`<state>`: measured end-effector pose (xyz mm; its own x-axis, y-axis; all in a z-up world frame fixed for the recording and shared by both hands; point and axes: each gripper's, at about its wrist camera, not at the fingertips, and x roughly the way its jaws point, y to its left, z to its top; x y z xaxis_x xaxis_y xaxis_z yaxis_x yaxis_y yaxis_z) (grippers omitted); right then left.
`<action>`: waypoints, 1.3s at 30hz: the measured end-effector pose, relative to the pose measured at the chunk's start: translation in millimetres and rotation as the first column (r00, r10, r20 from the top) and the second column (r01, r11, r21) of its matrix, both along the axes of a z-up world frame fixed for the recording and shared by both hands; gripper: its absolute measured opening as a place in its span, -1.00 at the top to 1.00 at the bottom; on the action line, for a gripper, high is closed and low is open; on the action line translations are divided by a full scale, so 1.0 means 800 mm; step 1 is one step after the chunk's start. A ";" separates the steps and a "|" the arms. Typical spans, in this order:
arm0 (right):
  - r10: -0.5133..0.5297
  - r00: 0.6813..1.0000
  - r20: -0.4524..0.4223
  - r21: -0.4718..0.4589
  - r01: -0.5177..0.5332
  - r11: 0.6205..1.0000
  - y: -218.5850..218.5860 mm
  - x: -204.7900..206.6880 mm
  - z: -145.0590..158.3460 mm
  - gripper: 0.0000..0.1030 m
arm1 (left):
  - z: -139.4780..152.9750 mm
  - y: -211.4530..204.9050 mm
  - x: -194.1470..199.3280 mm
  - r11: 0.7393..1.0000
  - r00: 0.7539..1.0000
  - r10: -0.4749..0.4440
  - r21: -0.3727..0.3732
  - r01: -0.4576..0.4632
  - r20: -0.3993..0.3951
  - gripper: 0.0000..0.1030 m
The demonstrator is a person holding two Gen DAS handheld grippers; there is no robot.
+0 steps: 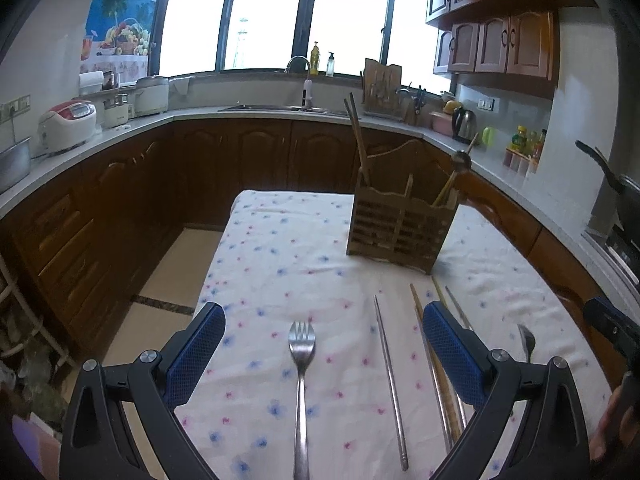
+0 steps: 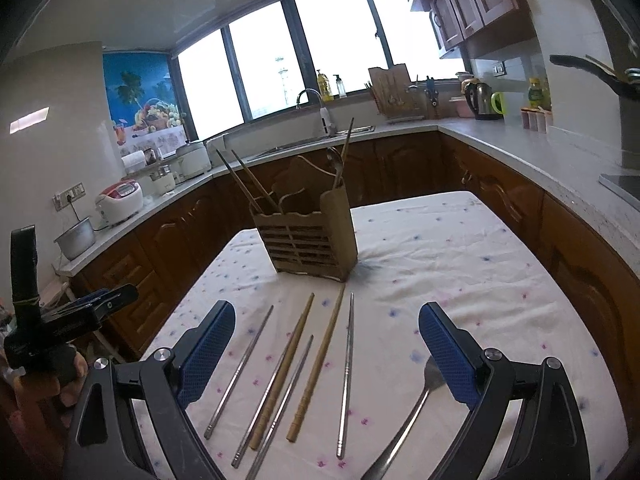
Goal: Organize utensils
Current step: 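Move both tools back down to the remaining utensils, then grasp a steel chopstick with the left tool while the right tool grasps another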
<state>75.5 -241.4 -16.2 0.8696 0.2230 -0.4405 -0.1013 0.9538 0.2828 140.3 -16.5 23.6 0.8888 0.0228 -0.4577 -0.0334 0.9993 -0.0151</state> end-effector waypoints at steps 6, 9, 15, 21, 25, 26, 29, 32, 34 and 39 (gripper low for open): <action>0.001 1.000 -0.022 0.011 -0.001 1.000 0.002 0.001 -0.019 -0.84 | -0.020 0.007 0.002 1.000 0.999 -0.005 -0.022 0.004 -0.037 -0.95; 0.007 0.999 -0.035 0.010 -0.007 1.000 0.004 0.004 -0.027 -0.84 | -0.027 0.006 0.003 1.000 0.998 -0.006 -0.018 0.005 -0.062 -0.95; 0.014 0.998 -0.053 0.009 -0.014 1.000 0.007 0.010 -0.034 -0.83 | -0.024 0.004 0.008 1.000 0.996 -0.004 -0.019 0.002 -0.089 -0.95; 0.012 0.997 -0.073 0.007 -0.011 1.000 0.004 0.016 -0.040 -0.83 | -0.029 0.003 0.010 1.000 0.994 0.006 -0.021 -0.008 -0.107 -0.95; 0.012 0.996 -0.092 0.012 -0.011 1.000 0.003 0.022 -0.045 -0.83 | -0.035 0.002 0.017 1.000 0.992 0.005 -0.025 -0.008 -0.124 -0.95; 0.011 0.995 -0.096 0.012 -0.010 1.000 0.003 0.024 -0.046 -0.83 | -0.036 0.002 0.018 1.000 0.991 0.003 -0.028 -0.006 -0.130 -0.95; 0.016 0.994 -0.106 0.018 -0.014 1.000 0.002 0.030 -0.049 -0.83 | -0.040 0.000 0.026 0.999 0.989 -0.010 -0.041 0.004 -0.150 -0.95; 0.020 0.993 -0.116 0.025 -0.017 1.000 0.002 0.036 -0.052 -0.83 | -0.045 -0.005 0.037 0.998 0.984 -0.027 -0.054 0.018 -0.177 -0.94; 0.024 0.992 -0.124 0.029 -0.020 0.999 0.001 0.042 -0.055 -0.83 | -0.050 -0.008 0.048 0.998 0.978 -0.036 -0.055 0.025 -0.203 -0.93; 0.031 0.987 -0.155 0.024 -0.028 0.999 0.001 0.061 -0.060 -0.82 | -0.054 -0.018 0.073 0.997 0.970 -0.056 -0.058 0.044 -0.238 -0.91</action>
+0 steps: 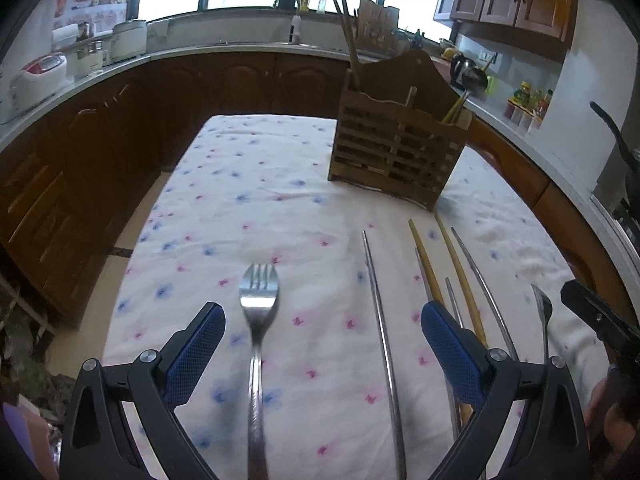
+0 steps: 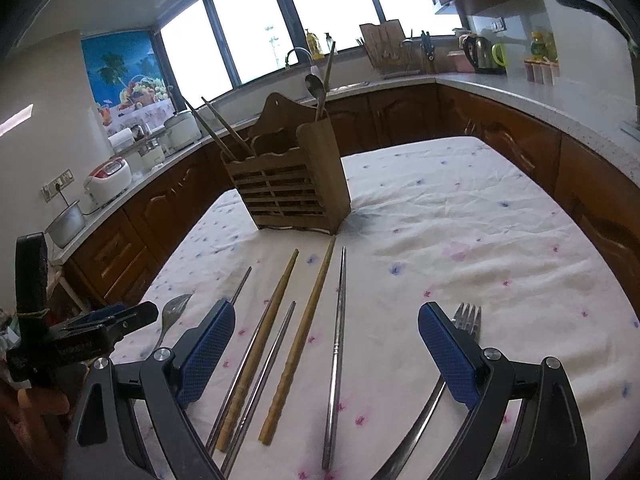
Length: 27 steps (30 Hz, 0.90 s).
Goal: Organize utensils
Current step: 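Grasp a steel chopstick with the left tool while the right tool grasps another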
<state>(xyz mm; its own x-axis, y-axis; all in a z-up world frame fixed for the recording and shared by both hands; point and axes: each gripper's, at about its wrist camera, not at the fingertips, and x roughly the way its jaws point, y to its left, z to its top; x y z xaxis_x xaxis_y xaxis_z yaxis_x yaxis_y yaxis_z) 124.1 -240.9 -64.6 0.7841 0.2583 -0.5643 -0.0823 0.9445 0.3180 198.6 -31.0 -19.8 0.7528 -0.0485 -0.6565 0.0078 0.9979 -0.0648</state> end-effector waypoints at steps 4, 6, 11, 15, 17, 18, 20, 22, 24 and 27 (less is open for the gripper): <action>0.020 0.999 -0.039 -0.017 -0.021 1.000 0.004 0.022 -0.004 -0.50 | -0.005 -0.011 0.028 1.000 0.999 -0.025 0.002 0.025 -0.029 -0.78; 0.034 0.997 -0.071 -0.010 -0.035 0.999 0.004 0.036 -0.008 -0.31 | -0.010 -0.018 0.044 0.999 0.998 -0.035 0.007 0.035 -0.052 -0.64; 0.047 0.990 -0.129 -0.015 -0.050 0.999 0.009 0.068 -0.019 0.05 | -0.023 -0.028 0.087 0.999 0.993 -0.046 0.006 0.047 -0.105 -0.35; 0.054 0.985 -0.165 -0.022 -0.058 0.998 0.010 0.091 -0.026 0.21 | -0.033 -0.035 0.117 0.998 0.988 -0.054 0.006 0.056 -0.142 -0.19; 0.055 0.982 -0.179 -0.028 -0.061 0.998 0.010 0.103 -0.029 0.27 | -0.039 -0.040 0.137 0.998 0.985 -0.056 0.018 0.059 -0.163 -0.13; 0.058 0.981 -0.188 -0.031 -0.065 0.997 0.010 0.109 -0.032 0.29 | -0.042 -0.043 0.141 0.998 0.984 -0.055 0.022 0.059 -0.169 -0.12; 0.063 0.977 -0.204 -0.041 -0.073 0.996 0.011 0.120 -0.036 0.35 | -0.047 -0.048 0.158 0.998 0.980 -0.056 0.030 0.063 -0.189 -0.01; 0.068 0.974 -0.218 -0.056 -0.082 0.995 0.012 0.131 -0.041 0.39 | -0.053 -0.051 0.166 0.997 0.977 -0.062 0.034 0.070 -0.206 0.11; 0.077 0.969 -0.236 -0.070 -0.096 0.993 0.016 0.142 -0.047 0.41 | -0.062 -0.055 0.177 0.996 0.970 -0.067 0.043 0.079 -0.233 0.30; 0.083 0.959 -0.270 -0.096 -0.113 0.989 0.020 0.157 -0.058 0.52 | -0.068 -0.065 0.187 0.992 0.970 -0.069 0.082 0.091 -0.234 0.37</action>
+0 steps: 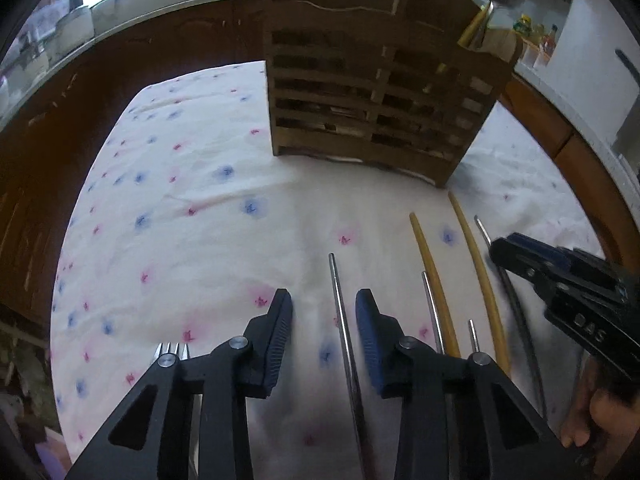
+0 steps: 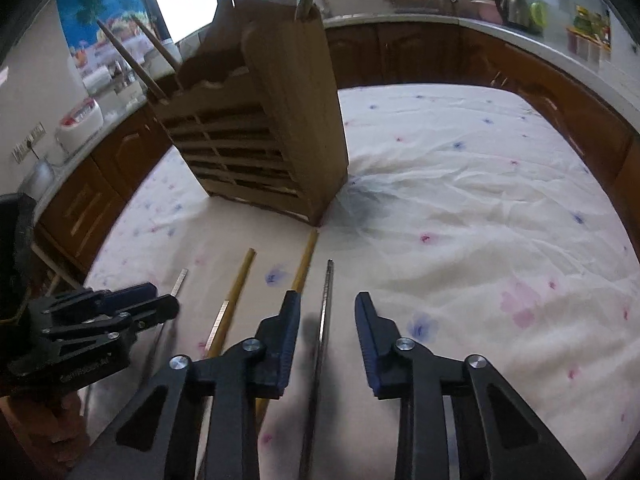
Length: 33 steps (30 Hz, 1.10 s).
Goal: Organize utensils
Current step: 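Grasp a steel chopstick with the left tool while the right tool grasps another, then lift both held steel chopsticks and carry them above the wooden holder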
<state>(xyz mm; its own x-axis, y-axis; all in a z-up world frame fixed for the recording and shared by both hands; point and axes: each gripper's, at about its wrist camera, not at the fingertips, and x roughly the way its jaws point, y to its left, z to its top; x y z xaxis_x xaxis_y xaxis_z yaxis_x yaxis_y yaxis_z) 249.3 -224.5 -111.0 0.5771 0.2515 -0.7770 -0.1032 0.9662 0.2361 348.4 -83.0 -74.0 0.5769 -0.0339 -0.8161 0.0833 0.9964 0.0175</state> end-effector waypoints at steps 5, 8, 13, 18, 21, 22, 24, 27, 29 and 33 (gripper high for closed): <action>0.020 1.000 -0.002 -0.048 -0.020 0.999 0.009 0.013 -0.001 0.63 | -0.006 -0.010 0.011 0.999 1.000 -0.013 0.044 0.013 0.001 0.57; 0.032 0.999 -0.003 -0.094 -0.032 0.995 0.016 0.016 -0.001 0.74 | -0.009 -0.014 0.014 0.999 1.000 -0.027 0.048 0.026 0.008 0.79; 0.045 0.999 0.003 -0.118 -0.044 0.992 0.019 0.016 -0.001 0.89 | -0.012 -0.013 0.016 0.999 0.999 -0.034 0.038 0.033 0.020 0.91; 0.034 0.999 0.016 -0.026 -0.033 0.999 0.006 0.004 0.010 0.93 | -0.001 0.000 -0.004 0.999 0.999 -0.021 -0.028 0.022 0.028 0.94; 0.022 0.999 0.040 0.020 -0.022 1.000 -0.001 -0.009 0.026 0.93 | 0.011 0.008 -0.018 0.997 0.999 -0.020 -0.074 0.024 0.045 0.97; 0.020 0.999 0.050 0.031 -0.021 0.999 -0.003 -0.013 0.032 0.93 | 0.015 0.011 -0.023 0.996 0.998 -0.023 -0.086 0.027 0.051 0.97; 0.013 0.997 0.070 0.051 -0.017 0.999 -0.005 -0.023 0.045 0.93 | 0.026 0.013 -0.034 0.994 0.997 -0.029 -0.102 0.037 0.072 0.97; 0.031 0.996 0.082 0.065 -0.036 0.997 -0.004 -0.033 0.059 0.93 | 0.039 0.015 -0.052 0.992 0.994 -0.045 -0.109 0.055 0.097 0.97; 0.032 0.995 0.093 0.061 -0.038 0.997 -0.003 -0.039 0.064 0.93 | 0.041 0.016 -0.056 0.993 0.994 -0.049 -0.106 0.059 0.097 0.97; 0.037 0.993 0.112 0.067 -0.045 0.997 0.001 -0.050 0.072 0.93 | 0.046 0.021 -0.062 0.989 0.993 -0.053 -0.134 0.067 0.104 0.97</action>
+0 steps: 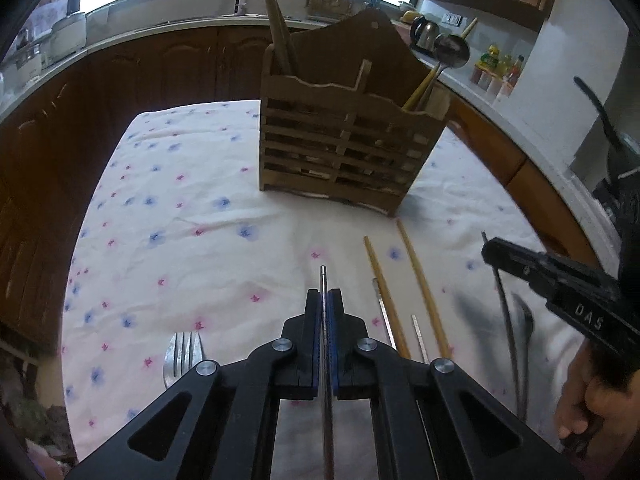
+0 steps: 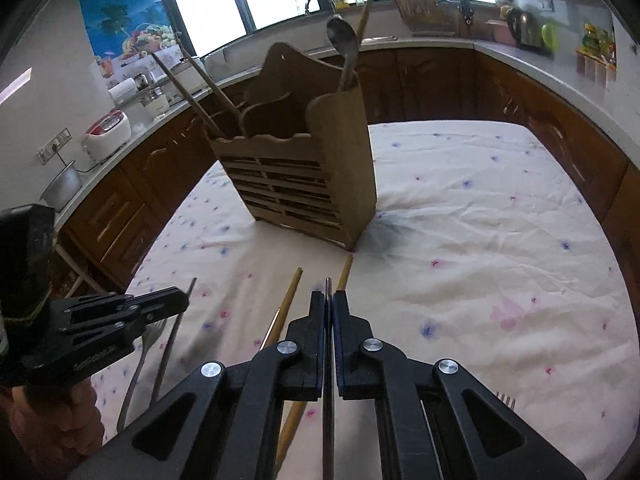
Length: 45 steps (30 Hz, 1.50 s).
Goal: Organize utensils
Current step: 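Lift both held steel chopsticks and carry them above the wooden holder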
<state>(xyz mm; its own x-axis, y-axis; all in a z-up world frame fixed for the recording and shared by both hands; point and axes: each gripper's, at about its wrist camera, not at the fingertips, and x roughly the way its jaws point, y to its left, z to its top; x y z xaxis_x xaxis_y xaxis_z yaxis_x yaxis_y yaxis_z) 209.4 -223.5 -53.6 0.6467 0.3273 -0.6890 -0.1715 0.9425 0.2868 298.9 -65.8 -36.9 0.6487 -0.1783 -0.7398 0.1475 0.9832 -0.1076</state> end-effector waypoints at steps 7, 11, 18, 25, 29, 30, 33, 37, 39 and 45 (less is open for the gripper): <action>-0.040 0.995 0.087 0.036 0.037 0.999 -0.013 -0.025 0.037 0.93 | 0.041 0.010 -0.039 1.000 0.996 -0.009 -0.021 0.010 0.087 0.98; -0.058 0.987 0.149 0.063 0.049 0.997 -0.019 -0.038 0.065 0.93 | 0.069 0.013 -0.066 0.999 0.987 -0.018 -0.038 0.025 0.161 0.98; -0.070 0.963 0.260 0.074 0.052 0.996 -0.017 -0.059 0.111 0.93 | 0.104 0.025 -0.120 0.997 0.964 -0.024 -0.065 0.042 0.265 0.99; -0.079 0.942 0.326 0.071 0.059 0.996 -0.011 -0.068 0.136 0.93 | 0.125 0.041 -0.150 0.995 0.945 -0.018 -0.084 0.048 0.326 1.00; -0.079 0.936 0.342 0.067 0.059 0.996 -0.010 -0.069 0.145 0.93 | 0.125 0.045 -0.146 0.996 0.943 -0.018 -0.076 0.046 0.333 1.00; -0.079 0.936 0.343 0.068 0.059 0.996 -0.010 -0.069 0.145 0.93 | 0.123 0.046 -0.142 0.996 0.947 -0.016 -0.074 0.042 0.321 1.00; -0.080 0.937 0.340 0.072 0.059 0.996 -0.011 -0.070 0.141 0.93 | 0.101 0.045 -0.119 0.998 0.970 -0.018 -0.055 0.033 0.244 1.00; -0.082 0.943 0.321 0.087 0.057 0.995 -0.017 -0.066 0.131 0.93 | 0.068 0.031 -0.073 1.000 0.989 -0.016 -0.017 0.018 0.149 0.62; -0.085 0.946 0.314 0.094 0.058 0.994 -0.021 -0.065 0.126 0.93 | 0.050 0.017 -0.049 0.999 0.993 -0.022 0.026 0.019 0.116 0.55; -0.096 0.951 0.293 0.104 0.068 0.992 -0.036 -0.058 0.115 0.93 | -0.005 -0.013 0.033 0.990 1.000 -0.006 0.139 0.004 0.009 0.55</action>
